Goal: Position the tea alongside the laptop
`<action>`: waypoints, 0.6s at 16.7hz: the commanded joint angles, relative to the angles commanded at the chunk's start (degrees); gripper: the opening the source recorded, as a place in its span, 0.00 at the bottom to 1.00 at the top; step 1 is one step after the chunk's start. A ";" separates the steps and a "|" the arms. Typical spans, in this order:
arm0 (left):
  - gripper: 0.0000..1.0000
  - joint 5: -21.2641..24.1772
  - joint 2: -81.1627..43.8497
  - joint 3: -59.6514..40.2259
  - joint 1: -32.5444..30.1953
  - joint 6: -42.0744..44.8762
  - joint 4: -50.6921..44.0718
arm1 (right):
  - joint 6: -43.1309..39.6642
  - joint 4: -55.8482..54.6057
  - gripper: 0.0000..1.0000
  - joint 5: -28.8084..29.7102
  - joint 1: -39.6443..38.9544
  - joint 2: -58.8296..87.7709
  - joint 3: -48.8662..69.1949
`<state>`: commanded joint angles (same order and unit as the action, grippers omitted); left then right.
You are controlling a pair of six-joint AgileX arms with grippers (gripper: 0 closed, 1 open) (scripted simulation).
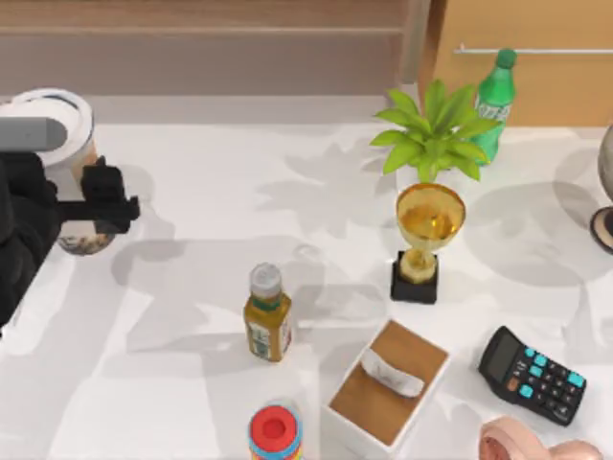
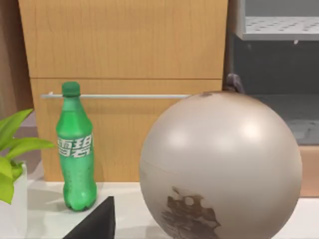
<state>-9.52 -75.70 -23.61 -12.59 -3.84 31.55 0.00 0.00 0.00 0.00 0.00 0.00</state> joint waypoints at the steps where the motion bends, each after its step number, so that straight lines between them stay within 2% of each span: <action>1: 0.00 0.00 -0.31 0.07 0.05 0.00 0.88 | 0.00 0.00 1.00 0.00 0.00 0.00 0.00; 10: 0.00 0.05 -4.38 2.01 0.11 0.00 7.72 | 0.00 0.00 1.00 0.00 0.00 0.00 0.00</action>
<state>-9.46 -80.07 -21.60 -12.48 -3.84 39.27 0.00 0.00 0.00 0.00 0.00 0.00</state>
